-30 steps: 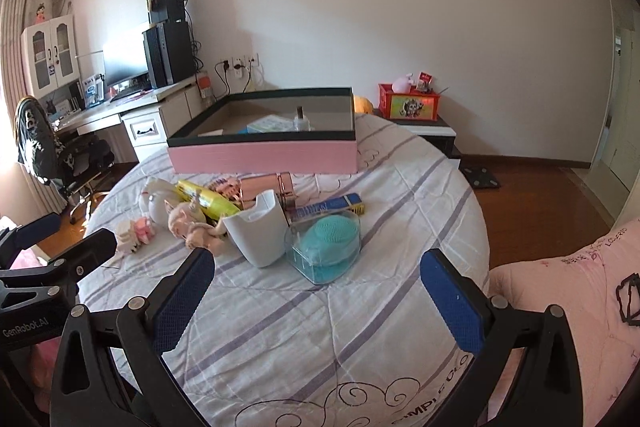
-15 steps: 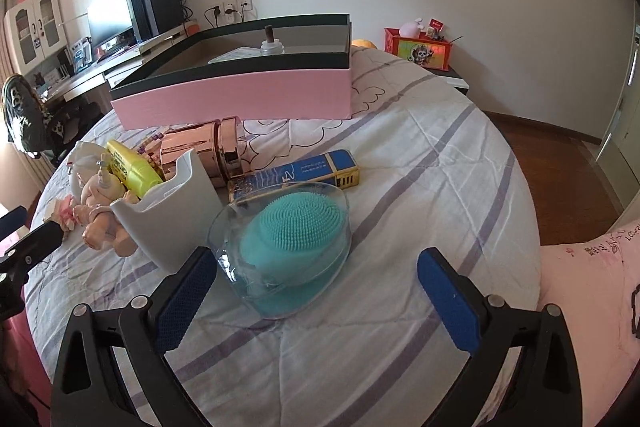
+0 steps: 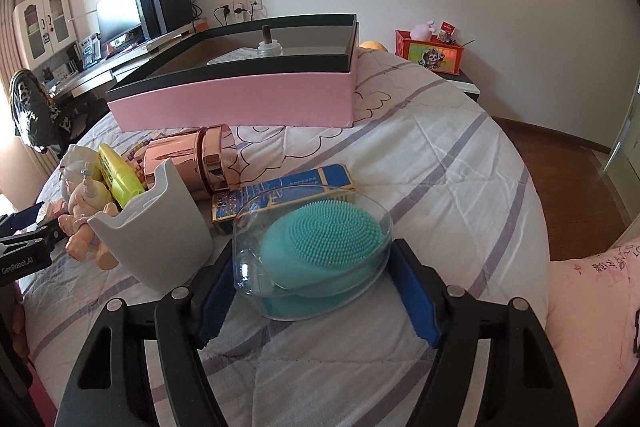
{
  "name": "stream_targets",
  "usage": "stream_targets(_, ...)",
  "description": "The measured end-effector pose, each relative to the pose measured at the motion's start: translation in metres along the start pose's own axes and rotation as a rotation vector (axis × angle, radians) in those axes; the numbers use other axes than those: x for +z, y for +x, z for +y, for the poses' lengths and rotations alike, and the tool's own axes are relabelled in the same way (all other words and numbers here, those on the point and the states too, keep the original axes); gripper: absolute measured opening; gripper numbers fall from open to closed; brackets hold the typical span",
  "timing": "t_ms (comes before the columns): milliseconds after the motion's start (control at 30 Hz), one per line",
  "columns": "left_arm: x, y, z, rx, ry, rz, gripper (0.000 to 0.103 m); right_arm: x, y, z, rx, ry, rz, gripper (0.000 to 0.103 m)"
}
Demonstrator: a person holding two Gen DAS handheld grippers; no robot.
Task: Organize rigid objects
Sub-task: 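Grasp the white block figure with the left tool while the right tool grasps the teal brush case, then lower the block figure into the pink box while the right tool lowers the teal brush case there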
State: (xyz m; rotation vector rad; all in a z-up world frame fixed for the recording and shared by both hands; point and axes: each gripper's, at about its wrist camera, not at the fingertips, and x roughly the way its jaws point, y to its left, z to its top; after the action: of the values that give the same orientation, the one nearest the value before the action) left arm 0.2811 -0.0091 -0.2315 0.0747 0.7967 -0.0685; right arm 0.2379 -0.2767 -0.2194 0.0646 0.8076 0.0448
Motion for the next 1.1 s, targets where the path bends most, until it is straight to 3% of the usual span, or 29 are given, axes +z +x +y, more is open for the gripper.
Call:
stream_targets(333,0.002,-0.029,-0.007,-0.073,0.006,-0.047,0.059,-0.002,-0.013,-0.001,0.01,0.024,-0.03,0.074)
stream_targets(633,0.026,-0.059,-0.017,-0.161,0.037,-0.12,0.059,0.016,-0.042,0.015,0.041,-0.018,-0.102,0.073)
stream_targets(967,0.111,-0.055,-0.038,-0.176,0.147,-0.216,0.059,0.082,-0.05,0.037,0.093,-0.117,-0.192,0.073)
stream_targets(1100,0.156,-0.024,-0.048,-0.167,0.173,-0.187,0.059,0.125,-0.035,0.046,0.087,-0.158,-0.209,0.074)
